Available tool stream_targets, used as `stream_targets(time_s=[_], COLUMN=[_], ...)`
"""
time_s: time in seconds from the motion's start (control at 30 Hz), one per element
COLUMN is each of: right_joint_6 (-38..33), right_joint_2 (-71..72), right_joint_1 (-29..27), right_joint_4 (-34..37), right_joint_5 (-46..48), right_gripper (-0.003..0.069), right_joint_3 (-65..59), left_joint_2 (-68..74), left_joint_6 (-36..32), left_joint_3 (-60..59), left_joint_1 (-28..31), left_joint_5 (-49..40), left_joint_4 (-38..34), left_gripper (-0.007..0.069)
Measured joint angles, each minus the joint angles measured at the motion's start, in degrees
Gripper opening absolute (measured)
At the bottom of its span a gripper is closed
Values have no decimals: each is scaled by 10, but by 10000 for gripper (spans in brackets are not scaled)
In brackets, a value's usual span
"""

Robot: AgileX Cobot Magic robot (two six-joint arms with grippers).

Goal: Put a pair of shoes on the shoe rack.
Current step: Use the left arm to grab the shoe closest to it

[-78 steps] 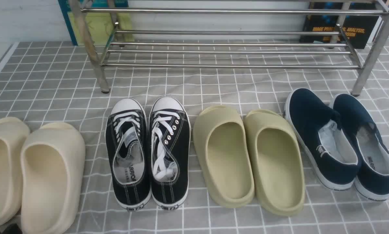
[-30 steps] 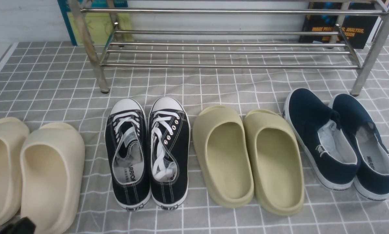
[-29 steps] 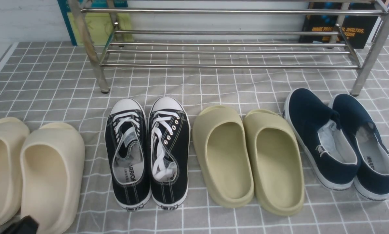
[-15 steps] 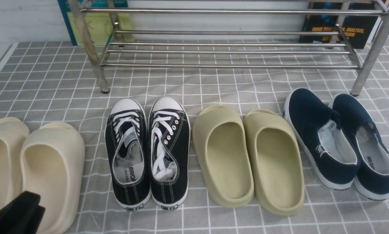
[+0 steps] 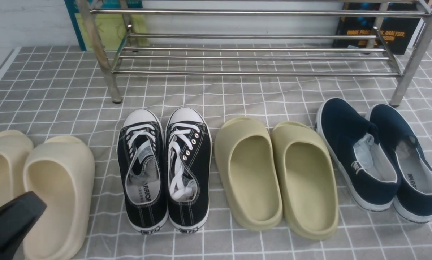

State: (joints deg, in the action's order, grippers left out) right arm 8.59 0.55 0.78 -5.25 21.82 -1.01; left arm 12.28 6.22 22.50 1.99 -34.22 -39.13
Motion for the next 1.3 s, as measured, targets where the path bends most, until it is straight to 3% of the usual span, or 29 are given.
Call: stream_targets(time_s=[0.03,0.2,0.33,0.47,0.57,0.7,0.73,0.83,0.97,1.17,1.3], right_joint_6=[0,0,0,0,0,0,0,0,0,0,0], right_joint_2=[0,0,0,0,0,0,0,0,0,0,0], right_joint_1=[0,0,0,0,0,0,0,0,0,0,0], right_joint_4=[0,0,0,0,0,0,0,0,0,0,0], right_joint_5=[0,0,0,0,0,0,0,0,0,0,0], right_gripper=[239,239,239,239,239,239,239,239,239,239,239], right_joint_3=[0,0,0,0,0,0,0,0,0,0,0], left_joint_2=[47,211,305,401,474,565,570,652,730,813,863], left_joint_6=[13,26,30,32,44,86,89,114,119,133,133], left_joint_3=[43,170,223,263,291,327,327,358,372,374,374], left_joint_1=[0,0,-11,-62,-110,-157,-157,-179,-184,-184,-184], left_joint_5=[-46,-198,-237,-244,-244,-225,-224,-200,-162,-125,-113], left_joint_4=[77,264,330,350,359,379,379,386,384,383,383], left_gripper=[-14,-13,-13,-13,29,181,181,357,468,462,315])
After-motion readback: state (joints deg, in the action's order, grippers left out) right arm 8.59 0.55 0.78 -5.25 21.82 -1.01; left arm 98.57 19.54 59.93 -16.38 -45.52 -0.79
